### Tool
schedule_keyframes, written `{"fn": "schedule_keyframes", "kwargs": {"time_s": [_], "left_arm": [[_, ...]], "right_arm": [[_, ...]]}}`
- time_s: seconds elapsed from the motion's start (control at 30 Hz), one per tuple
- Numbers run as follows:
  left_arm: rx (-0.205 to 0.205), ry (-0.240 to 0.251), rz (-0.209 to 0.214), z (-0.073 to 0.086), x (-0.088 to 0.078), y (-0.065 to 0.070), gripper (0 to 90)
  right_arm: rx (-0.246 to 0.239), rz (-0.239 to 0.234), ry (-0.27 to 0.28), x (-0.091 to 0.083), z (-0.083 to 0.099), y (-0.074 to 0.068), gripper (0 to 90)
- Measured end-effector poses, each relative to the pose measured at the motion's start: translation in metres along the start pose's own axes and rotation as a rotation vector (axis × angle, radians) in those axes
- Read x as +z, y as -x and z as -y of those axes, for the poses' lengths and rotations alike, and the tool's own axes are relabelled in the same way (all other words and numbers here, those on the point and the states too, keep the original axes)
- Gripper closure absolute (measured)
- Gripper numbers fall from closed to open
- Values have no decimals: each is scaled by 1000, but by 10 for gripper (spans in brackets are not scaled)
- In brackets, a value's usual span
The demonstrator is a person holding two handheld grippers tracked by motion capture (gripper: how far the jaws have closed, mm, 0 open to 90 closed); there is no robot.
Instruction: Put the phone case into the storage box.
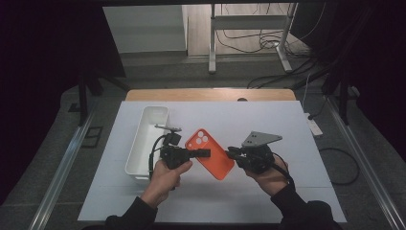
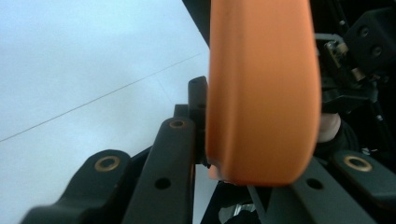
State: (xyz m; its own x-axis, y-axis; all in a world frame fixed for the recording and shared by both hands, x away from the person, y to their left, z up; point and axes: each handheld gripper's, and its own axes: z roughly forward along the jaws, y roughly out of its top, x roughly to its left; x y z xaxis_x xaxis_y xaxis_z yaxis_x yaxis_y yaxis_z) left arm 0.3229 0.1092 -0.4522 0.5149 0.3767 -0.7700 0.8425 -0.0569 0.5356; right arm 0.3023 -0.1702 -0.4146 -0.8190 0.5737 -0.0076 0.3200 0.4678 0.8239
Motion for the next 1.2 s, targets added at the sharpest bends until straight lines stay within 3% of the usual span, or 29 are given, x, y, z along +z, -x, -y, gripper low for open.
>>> {"fn": "schedule_keyframes", "kwargs": {"time_s": [0.1,0.2,0.23,0.33,0.47,0.5,0.67,0.83,1.2], "left_arm": [[21,-2,-14,0,-2,-1,835],[35,-2,-20,0,-4,0,835],[51,-6,-27,1,-6,0,835],[61,-12,-39,2,-7,0,835],[76,-17,-49,2,-9,-1,835],[79,-19,-51,2,-10,-1,835],[124,-37,-73,3,-14,-1,834],[157,-63,-58,3,-16,-3,834],[261,-129,-14,3,-12,1,833]], "right_arm": [[33,-6,-11,-1,1,4,634],[39,-7,-15,-1,2,5,578],[41,7,-16,-1,3,6,508],[53,4,-25,-1,3,7,439],[81,-18,-35,-1,5,11,337],[98,-36,-41,-2,5,12,276],[129,-88,-60,-4,9,15,155],[131,-124,-73,-4,13,17,9],[107,-214,-63,0,19,14,0]]}}
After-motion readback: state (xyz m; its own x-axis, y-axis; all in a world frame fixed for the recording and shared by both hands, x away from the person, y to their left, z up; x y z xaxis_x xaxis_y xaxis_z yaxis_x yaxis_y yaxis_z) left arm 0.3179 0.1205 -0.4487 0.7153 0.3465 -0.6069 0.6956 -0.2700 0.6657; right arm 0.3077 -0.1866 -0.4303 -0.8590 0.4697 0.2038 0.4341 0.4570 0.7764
